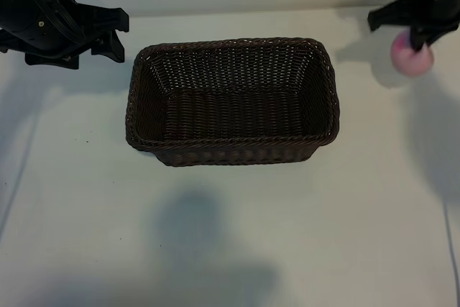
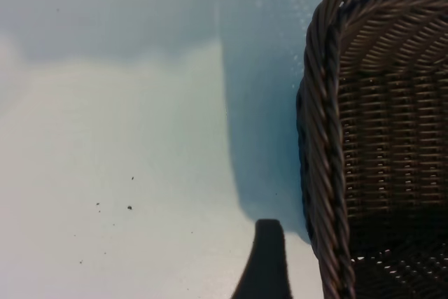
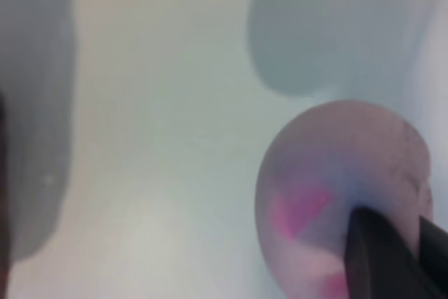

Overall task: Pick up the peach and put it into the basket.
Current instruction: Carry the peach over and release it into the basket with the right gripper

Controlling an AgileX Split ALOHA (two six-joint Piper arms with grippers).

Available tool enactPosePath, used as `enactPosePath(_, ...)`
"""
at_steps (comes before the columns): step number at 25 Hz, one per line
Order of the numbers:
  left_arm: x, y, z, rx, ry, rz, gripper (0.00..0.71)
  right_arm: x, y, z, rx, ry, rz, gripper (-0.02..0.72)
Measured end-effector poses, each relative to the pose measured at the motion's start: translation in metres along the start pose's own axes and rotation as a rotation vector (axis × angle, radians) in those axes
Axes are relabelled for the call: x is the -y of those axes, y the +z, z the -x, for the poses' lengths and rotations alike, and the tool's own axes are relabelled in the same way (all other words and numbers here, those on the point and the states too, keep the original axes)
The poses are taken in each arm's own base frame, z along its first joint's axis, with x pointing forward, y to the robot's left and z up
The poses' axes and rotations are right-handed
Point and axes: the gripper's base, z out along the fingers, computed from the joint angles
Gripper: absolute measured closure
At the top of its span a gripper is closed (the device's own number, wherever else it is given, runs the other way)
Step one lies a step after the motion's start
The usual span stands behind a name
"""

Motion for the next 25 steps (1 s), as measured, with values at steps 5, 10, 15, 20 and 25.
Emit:
enactPosePath(5, 0.0, 0.0, 0.0, 0.0, 0.0, 0.0, 0.111, 0.001, -0.032, -0.004, 0.059, -0.003, 0.012, 0.66)
enactPosePath(10, 0.0, 0.0, 0.0, 0.0, 0.0, 0.0, 0.111, -0.025, -0.044, -0.008, 0.074, -0.056, 0.086, 0.66)
enactPosePath(15, 0.0, 0.0, 0.0, 0.0, 0.0, 0.0, 0.111, -0.081, -0.051, -0.018, 0.083, -0.162, 0.18, 0.66)
enactPosePath(20, 0.0, 0.0, 0.0, 0.0, 0.0, 0.0, 0.111, -0.143, -0.063, -0.035, 0.126, -0.29, 0.27, 0.66)
enactPosePath(25, 0.0, 0.0, 0.0, 0.0, 0.0, 0.0, 0.111, -0.183, -0.072, -0.048, 0.194, -0.374, 0.327, 0.66)
